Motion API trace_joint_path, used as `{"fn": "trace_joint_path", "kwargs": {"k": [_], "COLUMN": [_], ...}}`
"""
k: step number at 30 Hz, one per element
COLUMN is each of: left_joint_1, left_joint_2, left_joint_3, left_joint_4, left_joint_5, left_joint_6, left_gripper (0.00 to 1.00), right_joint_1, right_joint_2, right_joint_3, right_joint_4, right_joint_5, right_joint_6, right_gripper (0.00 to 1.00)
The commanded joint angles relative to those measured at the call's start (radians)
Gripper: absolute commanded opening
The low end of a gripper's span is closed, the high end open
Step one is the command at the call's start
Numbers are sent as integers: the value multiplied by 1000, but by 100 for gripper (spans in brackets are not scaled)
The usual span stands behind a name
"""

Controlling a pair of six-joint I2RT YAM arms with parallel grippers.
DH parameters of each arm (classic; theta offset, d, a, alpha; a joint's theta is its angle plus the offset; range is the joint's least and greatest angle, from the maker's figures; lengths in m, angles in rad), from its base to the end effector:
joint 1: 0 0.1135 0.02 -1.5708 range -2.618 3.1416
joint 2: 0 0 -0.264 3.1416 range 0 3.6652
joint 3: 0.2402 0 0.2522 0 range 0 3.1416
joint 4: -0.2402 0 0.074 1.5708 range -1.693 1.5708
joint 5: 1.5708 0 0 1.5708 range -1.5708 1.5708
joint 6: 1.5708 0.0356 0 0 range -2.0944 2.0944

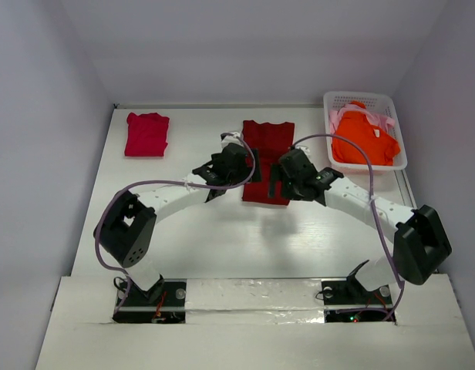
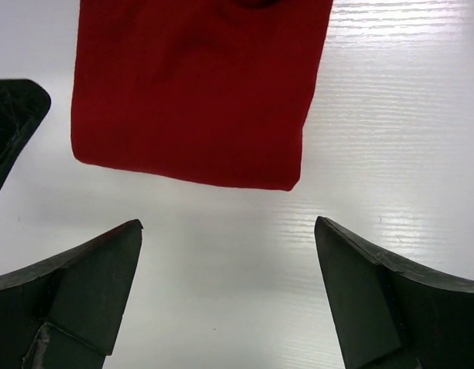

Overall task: Fold and stack the t-shirts
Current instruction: Fold the tshirt

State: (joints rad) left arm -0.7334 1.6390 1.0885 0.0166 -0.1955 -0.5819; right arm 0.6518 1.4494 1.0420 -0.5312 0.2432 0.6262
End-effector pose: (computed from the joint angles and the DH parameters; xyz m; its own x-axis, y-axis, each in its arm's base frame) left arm 0.2809 -0.2438 0.2444 -0.6085 -0.1775 -0.7735 0.2370 0.8896 -0.3905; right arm 0.2444 0.1757 0.2460 -0.7984 0.1063 -0.5927 -0.0095 0.9819 0.1889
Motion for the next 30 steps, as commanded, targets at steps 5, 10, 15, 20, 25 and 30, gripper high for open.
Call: {"fn": "trace_joint_path", "kwargs": {"k": [5, 10, 15, 20, 25, 30], "left_joint_1": [-6, -6, 66, 149, 213, 250], "left_joint_2": [-68, -90, -151, -241, -301, -338], "left_joint_3": [1, 25, 13, -33, -62, -76], "left_joint_4": [-15, -75, -84, -73, -83, -87], "left_joint_5": [-70, -128, -121, -108, -98, -84], "left_joint_6": [-9, 1, 1, 14, 25, 36], "left_gripper": [99, 99, 99, 99, 99, 99], "right_joint_1": [89, 126, 144, 167, 201, 226], "right_joint_2": [64, 140, 173, 219, 236, 255], "right_joint_3": [65, 113, 130, 165, 176, 168], "right_joint_4": [-56, -108, -124, -150, -142, -131], "right_joint_5": [125, 214, 267, 375, 377, 373], "right_joint_6": [-25, -42, -59, -83, -106, -117], "right_gripper": [98, 97, 97, 97, 97, 96]}}
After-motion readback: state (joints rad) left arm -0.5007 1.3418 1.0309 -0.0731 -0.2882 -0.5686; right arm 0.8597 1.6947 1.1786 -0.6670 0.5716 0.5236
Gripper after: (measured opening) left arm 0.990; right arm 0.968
